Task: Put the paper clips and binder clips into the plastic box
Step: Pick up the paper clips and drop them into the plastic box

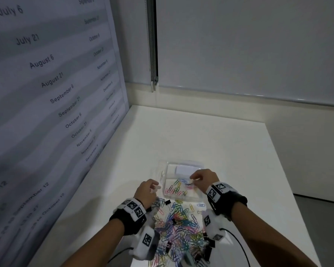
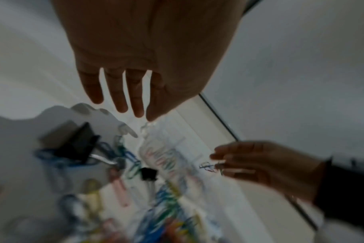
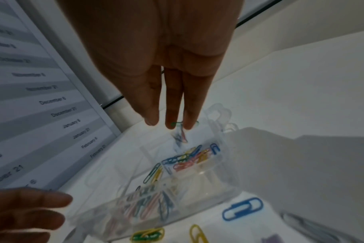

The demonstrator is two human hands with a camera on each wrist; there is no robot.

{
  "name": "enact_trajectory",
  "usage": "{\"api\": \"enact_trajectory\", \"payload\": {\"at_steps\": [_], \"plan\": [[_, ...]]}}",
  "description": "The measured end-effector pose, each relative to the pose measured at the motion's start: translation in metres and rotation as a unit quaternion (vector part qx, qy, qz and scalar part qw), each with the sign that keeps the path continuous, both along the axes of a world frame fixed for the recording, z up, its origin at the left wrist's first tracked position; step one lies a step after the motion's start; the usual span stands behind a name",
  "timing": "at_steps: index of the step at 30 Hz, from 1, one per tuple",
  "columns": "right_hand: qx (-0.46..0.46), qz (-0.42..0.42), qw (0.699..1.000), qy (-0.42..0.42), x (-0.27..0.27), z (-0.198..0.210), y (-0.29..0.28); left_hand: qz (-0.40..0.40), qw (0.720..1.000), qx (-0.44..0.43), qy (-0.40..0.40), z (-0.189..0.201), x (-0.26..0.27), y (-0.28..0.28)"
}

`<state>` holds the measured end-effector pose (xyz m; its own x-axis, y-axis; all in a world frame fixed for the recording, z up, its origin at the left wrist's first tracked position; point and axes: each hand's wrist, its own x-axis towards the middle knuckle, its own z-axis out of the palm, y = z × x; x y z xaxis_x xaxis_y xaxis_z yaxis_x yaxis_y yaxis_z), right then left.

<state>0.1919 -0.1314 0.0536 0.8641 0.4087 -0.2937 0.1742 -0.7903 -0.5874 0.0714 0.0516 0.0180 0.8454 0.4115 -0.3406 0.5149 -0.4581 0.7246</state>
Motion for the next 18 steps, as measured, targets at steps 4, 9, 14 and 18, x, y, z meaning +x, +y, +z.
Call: {"api": "enact_trajectory", "payload": {"at_steps": [4, 9, 14, 18], "plan": [[-0.004, 0.028, 1.0, 0.002, -0.013, -0.005, -0.001, -0.147, 0.941, 0.274, 0.131, -0.012, -0.015, -0.004], [-0.035, 0.121, 0.992, 0.003, -0.041, -0.013, -0.016, -0.216, 0.916, 0.313, 0.127, -0.02, -0.02, -0.016], [-0.142, 0.183, 0.972, 0.049, -0.07, -0.036, -0.023, -0.23, 0.917, 0.303, 0.12, -0.02, -0.023, -0.029], [-0.138, 0.178, 0.974, 0.019, -0.086, -0.051, -0.02, -0.25, 0.926, 0.275, 0.064, -0.022, -0.036, -0.046]]}}
